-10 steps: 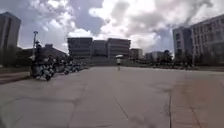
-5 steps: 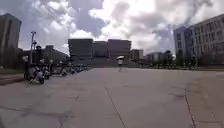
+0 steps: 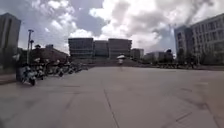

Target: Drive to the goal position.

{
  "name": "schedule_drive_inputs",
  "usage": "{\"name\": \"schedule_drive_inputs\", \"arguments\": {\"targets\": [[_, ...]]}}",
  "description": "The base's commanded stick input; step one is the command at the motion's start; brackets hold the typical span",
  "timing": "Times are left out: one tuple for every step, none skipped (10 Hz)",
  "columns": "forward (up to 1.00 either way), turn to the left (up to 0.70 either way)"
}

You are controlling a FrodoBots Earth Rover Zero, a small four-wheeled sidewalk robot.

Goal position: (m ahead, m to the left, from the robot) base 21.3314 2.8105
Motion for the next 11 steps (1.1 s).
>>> {"name": "schedule_drive_inputs", "arguments": {"targets": [[1.0,0.0],[1.0,0.0],[1.0,0.0],[1.0,0.0],[1.0,0.0],[1.0,0.0],[1.0,0.0],[1.0,0.0],[1.0,0.0],[1.0,0.0],[1.0,0.0]]}}
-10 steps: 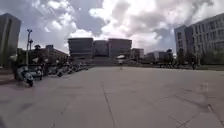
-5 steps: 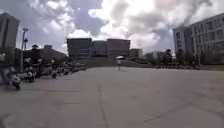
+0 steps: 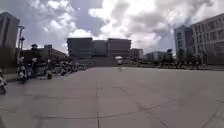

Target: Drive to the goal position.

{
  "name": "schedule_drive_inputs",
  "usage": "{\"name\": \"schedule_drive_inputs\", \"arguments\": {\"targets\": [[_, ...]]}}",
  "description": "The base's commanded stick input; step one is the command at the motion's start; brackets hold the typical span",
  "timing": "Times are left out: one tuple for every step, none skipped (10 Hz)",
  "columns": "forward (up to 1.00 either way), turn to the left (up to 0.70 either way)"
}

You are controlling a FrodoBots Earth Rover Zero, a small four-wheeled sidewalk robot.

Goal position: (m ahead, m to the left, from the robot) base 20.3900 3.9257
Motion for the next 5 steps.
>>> {"name": "schedule_drive_inputs", "arguments": {"targets": [[1.0,0.0],[1.0,0.0],[1.0,0.0],[1.0,0.0],[1.0,0.0]]}}
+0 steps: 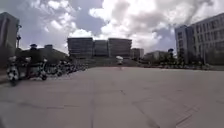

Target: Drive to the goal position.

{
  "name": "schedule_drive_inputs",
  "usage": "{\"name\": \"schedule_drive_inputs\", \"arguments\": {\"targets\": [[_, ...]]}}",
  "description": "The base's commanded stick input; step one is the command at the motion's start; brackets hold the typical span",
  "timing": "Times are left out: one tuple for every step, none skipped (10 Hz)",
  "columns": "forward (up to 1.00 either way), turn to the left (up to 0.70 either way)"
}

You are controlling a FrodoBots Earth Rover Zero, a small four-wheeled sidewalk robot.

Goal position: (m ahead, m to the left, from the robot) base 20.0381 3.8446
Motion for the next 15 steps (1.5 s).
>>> {"name": "schedule_drive_inputs", "arguments": {"targets": [[1.0,0.0],[1.0,0.0],[1.0,0.0],[1.0,0.0],[1.0,0.0],[1.0,0.0],[1.0,0.0],[1.0,0.0],[1.0,0.0],[1.0,0.0],[1.0,0.0],[1.0,0.0],[1.0,0.0],[1.0,0.0],[1.0,0.01]]}}
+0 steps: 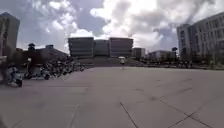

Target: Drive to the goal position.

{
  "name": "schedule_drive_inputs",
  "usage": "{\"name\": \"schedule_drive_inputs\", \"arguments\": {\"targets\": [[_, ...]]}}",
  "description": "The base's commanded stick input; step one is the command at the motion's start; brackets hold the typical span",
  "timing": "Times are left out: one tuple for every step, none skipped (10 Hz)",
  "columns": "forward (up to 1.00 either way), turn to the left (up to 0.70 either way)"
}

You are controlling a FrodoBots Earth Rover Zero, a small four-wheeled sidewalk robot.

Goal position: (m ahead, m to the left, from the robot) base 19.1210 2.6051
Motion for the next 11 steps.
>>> {"name": "schedule_drive_inputs", "arguments": {"targets": [[1.0,0.06],[1.0,0.17],[1.0,0.13],[1.0,0.0],[1.0,0.0],[1.0,0.0],[1.0,0.0],[1.0,0.0],[1.0,0.0],[1.0,0.0],[1.0,0.0]]}}
